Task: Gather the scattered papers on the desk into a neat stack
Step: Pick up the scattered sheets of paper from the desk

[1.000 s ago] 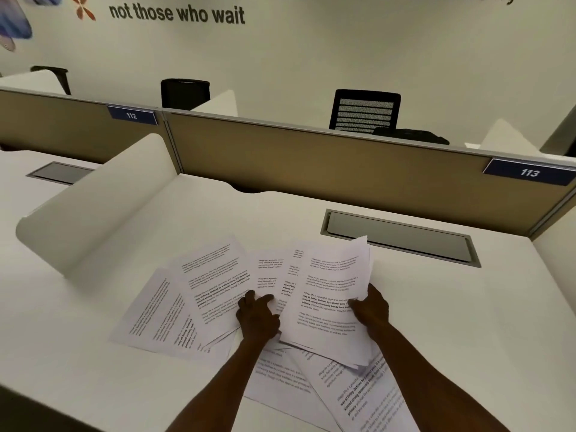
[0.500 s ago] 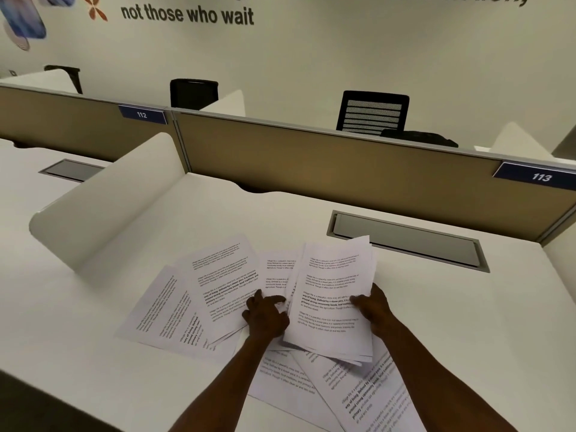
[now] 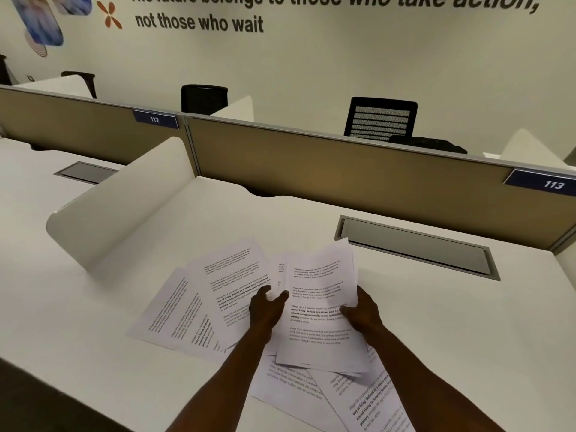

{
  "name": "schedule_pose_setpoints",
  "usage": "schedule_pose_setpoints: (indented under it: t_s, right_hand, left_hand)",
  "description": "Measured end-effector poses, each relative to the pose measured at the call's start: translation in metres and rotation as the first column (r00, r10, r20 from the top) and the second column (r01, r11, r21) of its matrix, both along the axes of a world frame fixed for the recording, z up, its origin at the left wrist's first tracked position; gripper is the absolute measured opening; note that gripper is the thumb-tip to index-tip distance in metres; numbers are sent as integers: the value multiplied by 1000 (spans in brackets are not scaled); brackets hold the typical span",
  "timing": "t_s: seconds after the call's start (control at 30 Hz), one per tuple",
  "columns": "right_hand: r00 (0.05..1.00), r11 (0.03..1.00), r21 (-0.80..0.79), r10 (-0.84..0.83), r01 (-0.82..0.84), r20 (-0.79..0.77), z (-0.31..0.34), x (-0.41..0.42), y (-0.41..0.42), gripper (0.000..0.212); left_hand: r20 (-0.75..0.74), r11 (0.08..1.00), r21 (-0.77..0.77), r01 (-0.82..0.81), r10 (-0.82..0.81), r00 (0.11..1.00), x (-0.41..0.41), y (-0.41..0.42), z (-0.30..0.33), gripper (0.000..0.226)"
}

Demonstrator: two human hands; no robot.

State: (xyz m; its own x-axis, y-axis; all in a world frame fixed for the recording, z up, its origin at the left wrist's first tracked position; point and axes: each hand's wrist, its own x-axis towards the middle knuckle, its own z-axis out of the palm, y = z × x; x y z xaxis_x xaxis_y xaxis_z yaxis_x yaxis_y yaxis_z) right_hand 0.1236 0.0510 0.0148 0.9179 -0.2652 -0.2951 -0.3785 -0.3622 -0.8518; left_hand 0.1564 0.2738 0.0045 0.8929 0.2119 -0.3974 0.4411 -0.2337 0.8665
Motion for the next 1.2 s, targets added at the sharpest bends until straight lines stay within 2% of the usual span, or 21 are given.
schedule_pose_setpoints:
  t_s: [0.2,0.3,0.4,0.47,0.57,0.63,0.7,0.77,0.87,0.9,0.97,1.03,1.13,1.2]
  right_hand:
    - [999,998,58,-39,39,-4,-14,-2,4,64]
    - [998,980,188,-65,66,-11,-17,-2,-1,62]
    - [998,921,384,-67,69,-19,-16,-5,-10,63]
    - [998,889,454,-55,60,-24,-14,-7,-15,63]
    - [999,887,459,-43,48,-21,-8,-11,-19,58]
    - [998,896,441,-58,55,-7,-1,-13,-22,50]
    - [993,864,492,-114,101,-4,7,-17,-32,45]
    - [985,785,603,-170,143,-13,17,-26,-48,47]
    - [990,685,719,-139,116,-27,25,-46,-73,53]
    - [995,672,736,-88,87,-38,25,-53,-77,53]
    - [999,648,761,3,26,-36,22,-67,-91,52]
    - [999,666,746,25,14,-41,23,-78,-107,52]
    - [992,799,589,-108,123,-60,22,-93,-131,54]
    - [992,855,502,-110,128,-65,17,-106,-141,52]
  left_hand:
    - [-82,959,-266,-93,74,994,10,2,2,74]
    - [-87,929,-364,-63,34,996,11,2,3,69]
    - [-67,898,-437,58,-97,993,9,6,3,48]
    - [-42,886,-434,164,-202,978,6,7,5,44]
    - [17,892,-327,312,-325,946,3,0,14,63]
    - [63,866,-307,395,-395,916,-1,-8,26,71]
    - [126,801,-402,443,-431,893,-5,-17,44,73]
    - [199,691,-549,471,-440,876,-11,-27,60,72]
    - [277,497,-712,495,-450,849,-32,-41,71,73]
    - [273,467,-752,466,-423,864,-45,-42,69,73]
    - [200,467,-805,366,-367,908,-69,-50,55,74]
    - [92,550,-795,256,-307,947,-93,-61,39,74]
    - [-9,685,-701,200,-289,957,-122,-71,19,71]
    - [-59,741,-627,238,-350,935,-139,-76,10,64]
